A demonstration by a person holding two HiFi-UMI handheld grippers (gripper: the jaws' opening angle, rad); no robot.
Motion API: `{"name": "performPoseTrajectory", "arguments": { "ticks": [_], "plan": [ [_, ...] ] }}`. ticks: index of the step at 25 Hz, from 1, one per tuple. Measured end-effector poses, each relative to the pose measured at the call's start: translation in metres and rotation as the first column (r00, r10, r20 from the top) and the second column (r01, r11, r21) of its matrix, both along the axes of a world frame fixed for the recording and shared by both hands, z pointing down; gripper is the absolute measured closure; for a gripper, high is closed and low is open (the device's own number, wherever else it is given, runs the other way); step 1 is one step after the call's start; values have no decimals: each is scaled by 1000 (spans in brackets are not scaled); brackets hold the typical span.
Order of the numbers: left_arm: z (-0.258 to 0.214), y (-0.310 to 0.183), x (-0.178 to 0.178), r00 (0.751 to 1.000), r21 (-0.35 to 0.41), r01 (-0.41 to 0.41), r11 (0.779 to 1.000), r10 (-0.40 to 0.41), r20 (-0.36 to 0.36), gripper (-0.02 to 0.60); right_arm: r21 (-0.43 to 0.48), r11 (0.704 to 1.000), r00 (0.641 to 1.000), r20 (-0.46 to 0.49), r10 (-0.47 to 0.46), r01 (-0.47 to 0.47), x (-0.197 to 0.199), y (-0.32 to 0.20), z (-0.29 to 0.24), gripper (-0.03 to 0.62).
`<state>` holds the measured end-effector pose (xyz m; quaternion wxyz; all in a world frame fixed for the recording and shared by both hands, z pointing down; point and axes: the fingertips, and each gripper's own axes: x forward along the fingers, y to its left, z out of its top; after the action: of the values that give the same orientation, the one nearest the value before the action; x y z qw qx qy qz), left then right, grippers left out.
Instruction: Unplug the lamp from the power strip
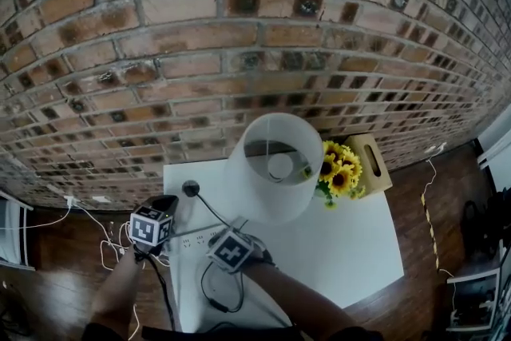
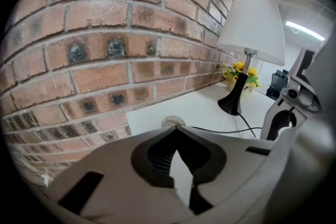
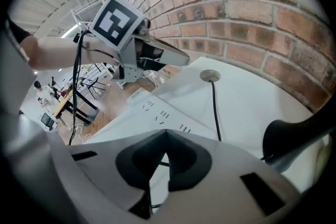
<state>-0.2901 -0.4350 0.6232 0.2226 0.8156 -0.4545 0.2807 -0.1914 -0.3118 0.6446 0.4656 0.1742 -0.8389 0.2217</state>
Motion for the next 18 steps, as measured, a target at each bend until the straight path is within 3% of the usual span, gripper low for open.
{"name": "performPoseTrajectory", "arguments": {
  "ticks": [7,13,16,18],
  "plan": [
    [-13,35,-18,997,-62,70,996,-69,17,571,-9,1000,997,-72,-10,9,3,6,5,595],
    [-30,63,-21,994,-69,103,992,-100,45,571,59,998,996,-90,-14,20,0,2,4,594],
    [-41,74,-27,989,-65,137,988,-133,68,571,95,995,998,-60,18,-13,0,-8,1,592],
    [-49,81,-30,986,-55,163,985,-160,53,571,69,997,999,-20,40,-38,-2,-7,3,592]
  ]
}}
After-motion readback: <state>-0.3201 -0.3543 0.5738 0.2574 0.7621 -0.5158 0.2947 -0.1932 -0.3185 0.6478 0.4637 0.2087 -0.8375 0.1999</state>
